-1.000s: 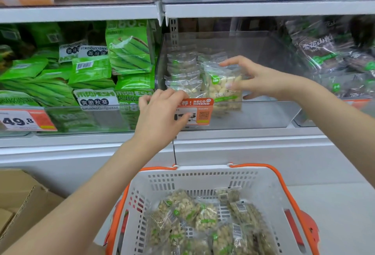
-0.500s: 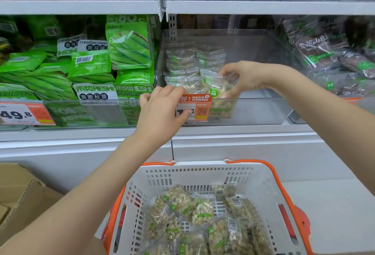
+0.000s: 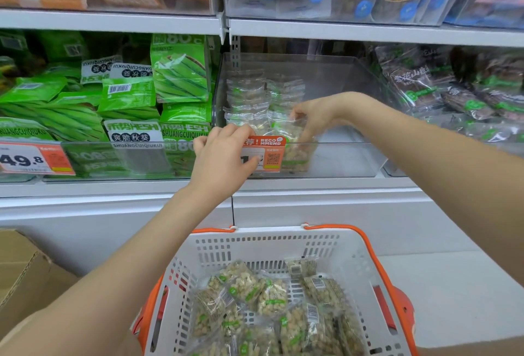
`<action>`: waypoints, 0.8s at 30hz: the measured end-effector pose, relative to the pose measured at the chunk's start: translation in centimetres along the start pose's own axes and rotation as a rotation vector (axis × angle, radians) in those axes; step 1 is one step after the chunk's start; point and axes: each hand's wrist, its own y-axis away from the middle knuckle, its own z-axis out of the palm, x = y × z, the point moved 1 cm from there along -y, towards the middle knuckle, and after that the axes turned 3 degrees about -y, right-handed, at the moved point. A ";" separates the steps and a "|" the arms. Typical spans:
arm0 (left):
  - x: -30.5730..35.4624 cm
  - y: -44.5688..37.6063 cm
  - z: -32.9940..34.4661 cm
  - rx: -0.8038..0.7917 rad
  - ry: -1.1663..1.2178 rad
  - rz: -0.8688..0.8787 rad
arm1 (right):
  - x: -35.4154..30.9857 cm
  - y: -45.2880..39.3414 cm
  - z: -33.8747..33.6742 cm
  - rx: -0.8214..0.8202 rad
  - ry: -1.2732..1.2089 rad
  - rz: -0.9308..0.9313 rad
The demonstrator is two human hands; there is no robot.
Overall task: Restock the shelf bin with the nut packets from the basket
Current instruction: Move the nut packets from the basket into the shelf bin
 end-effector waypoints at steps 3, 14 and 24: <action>-0.1 0.1 -0.2 -0.018 0.015 0.019 | 0.6 1.3 -1.1 -0.067 -0.253 -0.021; 0.0 0.0 0.2 -0.010 0.019 -0.007 | 1.1 0.5 1.0 0.154 -0.207 -0.160; -0.2 -0.3 0.3 -0.003 0.001 -0.008 | 1.4 0.6 1.4 0.146 -0.260 -0.189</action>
